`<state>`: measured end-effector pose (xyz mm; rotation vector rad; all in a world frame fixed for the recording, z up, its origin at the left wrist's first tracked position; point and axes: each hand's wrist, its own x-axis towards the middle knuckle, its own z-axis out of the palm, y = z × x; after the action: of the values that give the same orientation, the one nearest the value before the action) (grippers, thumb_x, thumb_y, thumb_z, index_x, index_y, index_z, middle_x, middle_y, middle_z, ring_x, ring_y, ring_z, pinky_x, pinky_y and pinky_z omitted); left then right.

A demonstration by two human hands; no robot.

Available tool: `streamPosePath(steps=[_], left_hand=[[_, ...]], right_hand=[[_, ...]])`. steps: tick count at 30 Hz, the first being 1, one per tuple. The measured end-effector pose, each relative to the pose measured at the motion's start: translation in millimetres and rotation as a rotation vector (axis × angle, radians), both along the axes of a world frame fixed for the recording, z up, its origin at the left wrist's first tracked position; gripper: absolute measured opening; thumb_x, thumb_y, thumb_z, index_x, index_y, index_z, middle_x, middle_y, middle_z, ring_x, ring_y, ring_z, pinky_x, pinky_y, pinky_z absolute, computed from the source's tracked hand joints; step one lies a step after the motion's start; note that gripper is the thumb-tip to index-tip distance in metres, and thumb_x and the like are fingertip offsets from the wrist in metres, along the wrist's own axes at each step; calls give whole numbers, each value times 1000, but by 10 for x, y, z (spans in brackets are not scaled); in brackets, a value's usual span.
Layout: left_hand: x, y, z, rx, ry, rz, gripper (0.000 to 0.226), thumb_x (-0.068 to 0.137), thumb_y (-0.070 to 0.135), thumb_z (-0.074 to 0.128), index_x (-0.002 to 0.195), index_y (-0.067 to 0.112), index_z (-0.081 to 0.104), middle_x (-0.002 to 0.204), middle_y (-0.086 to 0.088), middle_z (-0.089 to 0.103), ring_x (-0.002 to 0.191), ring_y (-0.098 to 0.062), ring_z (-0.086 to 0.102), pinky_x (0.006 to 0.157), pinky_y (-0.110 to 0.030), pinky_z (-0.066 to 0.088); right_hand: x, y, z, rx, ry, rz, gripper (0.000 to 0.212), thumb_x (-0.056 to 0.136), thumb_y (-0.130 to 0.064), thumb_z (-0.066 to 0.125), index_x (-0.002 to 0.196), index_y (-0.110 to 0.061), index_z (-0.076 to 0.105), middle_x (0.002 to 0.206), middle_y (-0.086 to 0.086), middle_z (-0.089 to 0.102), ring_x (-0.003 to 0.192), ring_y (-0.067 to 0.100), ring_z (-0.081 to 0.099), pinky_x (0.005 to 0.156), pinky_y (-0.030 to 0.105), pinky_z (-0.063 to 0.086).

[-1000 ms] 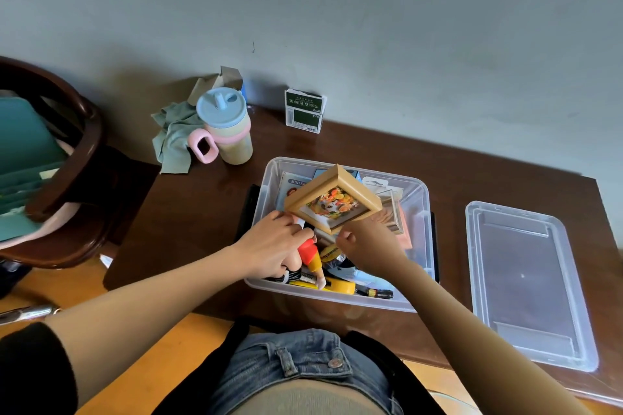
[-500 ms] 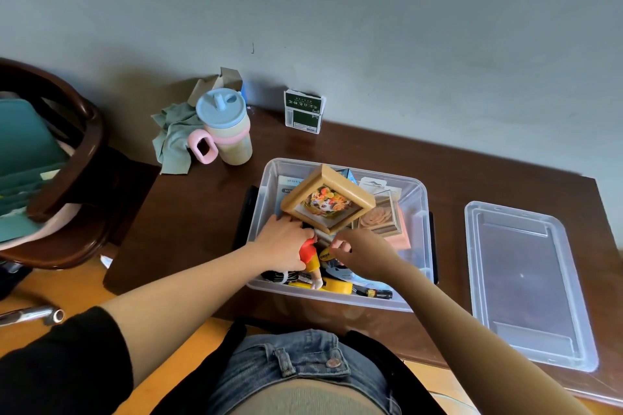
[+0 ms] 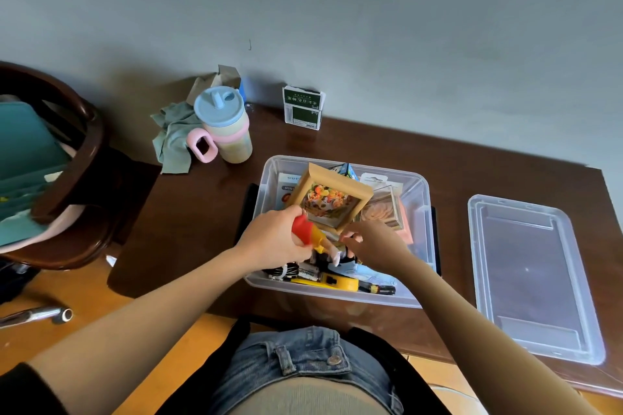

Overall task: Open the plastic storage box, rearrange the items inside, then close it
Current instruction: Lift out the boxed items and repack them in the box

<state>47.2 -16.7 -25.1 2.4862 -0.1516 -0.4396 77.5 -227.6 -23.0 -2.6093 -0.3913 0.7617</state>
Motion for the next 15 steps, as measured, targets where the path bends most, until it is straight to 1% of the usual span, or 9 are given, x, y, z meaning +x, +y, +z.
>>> streamPosePath(steps=[3,5,8,10,11,13,15], left_hand=[[3,47,52,-106,0,133,42,71,47,72,102,29,49,82,15,58,78,-8,58,65,-23,46],[36,77,81,-207,-10,228,40,70,46,71,102,29,53,85,15,60,80,-6,59,68,-22,47],[64,99,115,-324,-31,334,39,65,49,65,99,31,56,86,15,62,83,-3,60,71,-23,48],[53,120,106,-394,-44,412,38,64,47,64,98,31,58,88,14,64,85,-2,61,76,-26,50],[47,134,95,-436,-48,446,36,65,45,65,97,31,59,89,13,64,87,-3,61,78,-28,51],[49,157,75,-498,-50,489,32,66,43,66,95,32,59,91,11,65,89,-5,62,80,-30,52],[47,163,64,-521,-56,493,30,69,42,68,96,33,57,92,12,64,89,-4,62,79,-26,51]], right_hand=[[-2,15,39,-80,-19,13,25,93,-27,50,105,-21,71,104,0,70,90,20,64,71,29,52],[-68,54,64,-109,-24,89,25,92,-25,50,103,-24,72,102,0,70,88,21,64,74,33,54],[-198,159,96,-24,-67,250,24,92,-24,51,103,-26,72,100,-3,70,89,18,63,73,32,52],[-227,258,86,65,-74,353,23,92,-23,53,107,-21,70,106,-3,68,98,17,59,80,32,49],[-218,322,59,78,-70,405,24,92,-23,54,111,-18,67,110,-1,66,103,17,57,85,33,48],[-188,473,-32,11,-64,479,30,93,-23,53,120,-13,61,119,4,62,110,22,55,91,37,47],[-173,641,-124,-98,-33,498,34,92,-22,52,124,-11,55,122,9,60,111,29,55,88,40,49]])
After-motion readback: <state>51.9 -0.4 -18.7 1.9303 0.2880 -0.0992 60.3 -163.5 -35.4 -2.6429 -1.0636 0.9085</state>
